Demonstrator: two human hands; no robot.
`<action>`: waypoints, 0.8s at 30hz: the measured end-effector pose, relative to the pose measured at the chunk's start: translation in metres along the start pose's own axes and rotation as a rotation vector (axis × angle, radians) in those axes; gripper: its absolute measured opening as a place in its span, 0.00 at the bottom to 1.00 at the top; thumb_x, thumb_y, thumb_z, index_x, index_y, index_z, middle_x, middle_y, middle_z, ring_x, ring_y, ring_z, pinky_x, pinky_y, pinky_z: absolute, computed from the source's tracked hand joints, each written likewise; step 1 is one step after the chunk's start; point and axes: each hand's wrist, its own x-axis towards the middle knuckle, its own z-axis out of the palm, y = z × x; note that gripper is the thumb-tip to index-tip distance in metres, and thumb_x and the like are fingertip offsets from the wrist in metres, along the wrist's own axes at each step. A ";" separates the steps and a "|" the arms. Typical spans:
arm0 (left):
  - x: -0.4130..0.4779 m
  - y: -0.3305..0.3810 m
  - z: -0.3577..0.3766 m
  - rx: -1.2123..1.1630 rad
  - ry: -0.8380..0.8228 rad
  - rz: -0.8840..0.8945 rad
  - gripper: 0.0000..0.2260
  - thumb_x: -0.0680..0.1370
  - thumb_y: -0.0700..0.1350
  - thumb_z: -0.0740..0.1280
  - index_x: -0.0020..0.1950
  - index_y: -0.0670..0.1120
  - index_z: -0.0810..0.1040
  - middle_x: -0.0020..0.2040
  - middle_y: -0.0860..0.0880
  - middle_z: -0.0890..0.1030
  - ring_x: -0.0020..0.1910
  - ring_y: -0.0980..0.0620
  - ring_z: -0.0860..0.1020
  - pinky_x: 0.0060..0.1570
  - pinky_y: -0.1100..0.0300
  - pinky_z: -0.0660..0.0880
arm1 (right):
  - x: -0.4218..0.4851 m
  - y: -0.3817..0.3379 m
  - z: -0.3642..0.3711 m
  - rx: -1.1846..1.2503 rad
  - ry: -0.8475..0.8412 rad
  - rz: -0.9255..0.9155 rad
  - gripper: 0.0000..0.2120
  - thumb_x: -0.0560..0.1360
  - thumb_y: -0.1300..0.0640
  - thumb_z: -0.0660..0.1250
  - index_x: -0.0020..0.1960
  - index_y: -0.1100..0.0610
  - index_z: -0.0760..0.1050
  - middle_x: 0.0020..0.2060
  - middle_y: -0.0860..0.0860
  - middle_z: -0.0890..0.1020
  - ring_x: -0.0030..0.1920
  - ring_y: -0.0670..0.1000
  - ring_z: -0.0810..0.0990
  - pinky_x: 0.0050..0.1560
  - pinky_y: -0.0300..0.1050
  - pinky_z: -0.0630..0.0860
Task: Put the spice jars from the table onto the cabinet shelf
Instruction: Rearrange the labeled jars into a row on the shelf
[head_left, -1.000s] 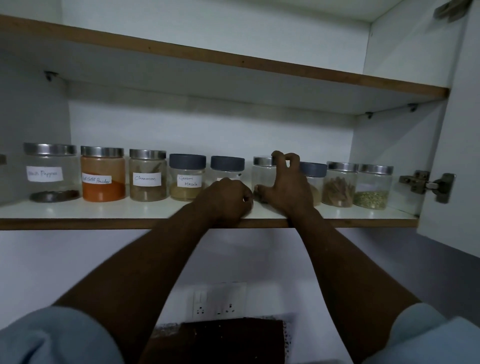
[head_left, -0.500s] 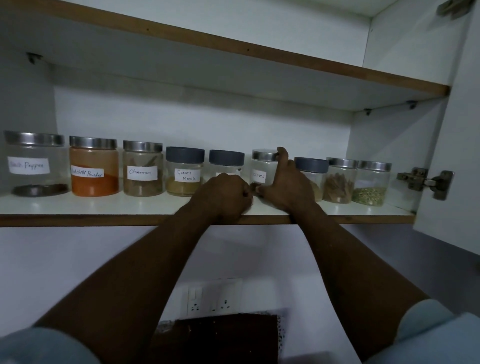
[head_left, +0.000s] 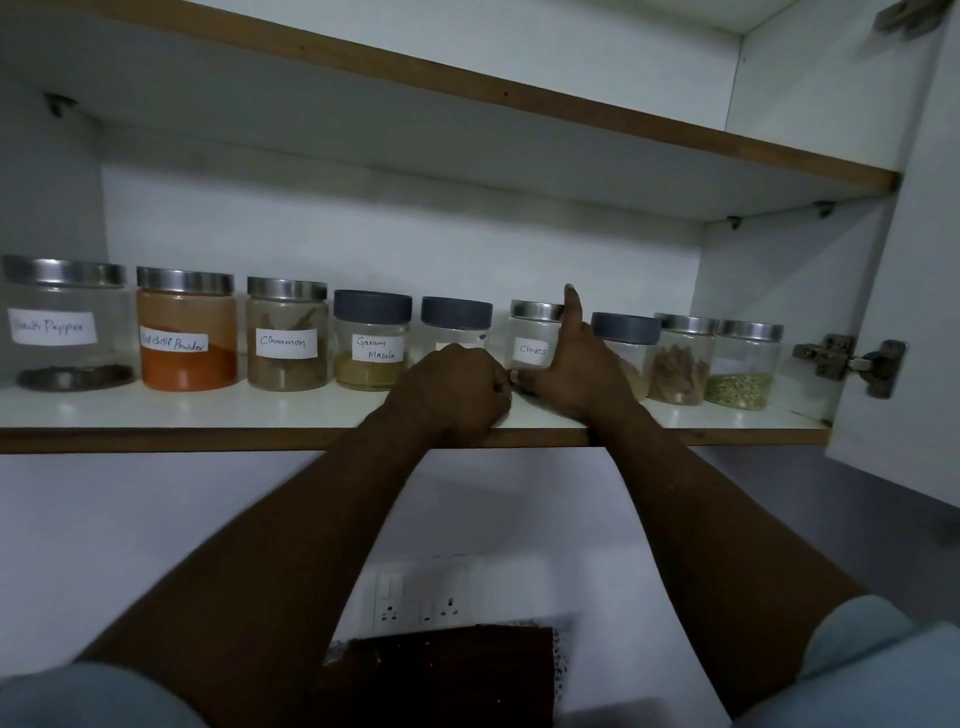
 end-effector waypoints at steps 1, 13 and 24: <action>0.000 0.000 0.000 -0.001 0.005 0.001 0.10 0.75 0.52 0.66 0.48 0.55 0.87 0.46 0.54 0.86 0.43 0.54 0.80 0.45 0.58 0.78 | 0.001 0.000 0.000 0.020 -0.006 0.000 0.65 0.65 0.42 0.79 0.82 0.51 0.35 0.68 0.57 0.75 0.62 0.58 0.79 0.55 0.49 0.76; 0.000 0.000 -0.003 0.000 -0.012 -0.012 0.10 0.76 0.51 0.65 0.49 0.53 0.87 0.48 0.52 0.86 0.45 0.52 0.81 0.49 0.54 0.80 | 0.009 0.004 0.010 0.025 -0.101 0.046 0.65 0.67 0.39 0.79 0.82 0.53 0.34 0.69 0.57 0.76 0.64 0.58 0.78 0.58 0.46 0.72; -0.003 0.002 -0.005 0.018 -0.002 -0.024 0.11 0.76 0.52 0.65 0.49 0.55 0.87 0.46 0.52 0.86 0.43 0.51 0.80 0.45 0.56 0.79 | 0.007 0.003 0.007 0.078 -0.129 0.021 0.57 0.67 0.42 0.79 0.80 0.53 0.45 0.64 0.55 0.79 0.57 0.57 0.80 0.50 0.45 0.73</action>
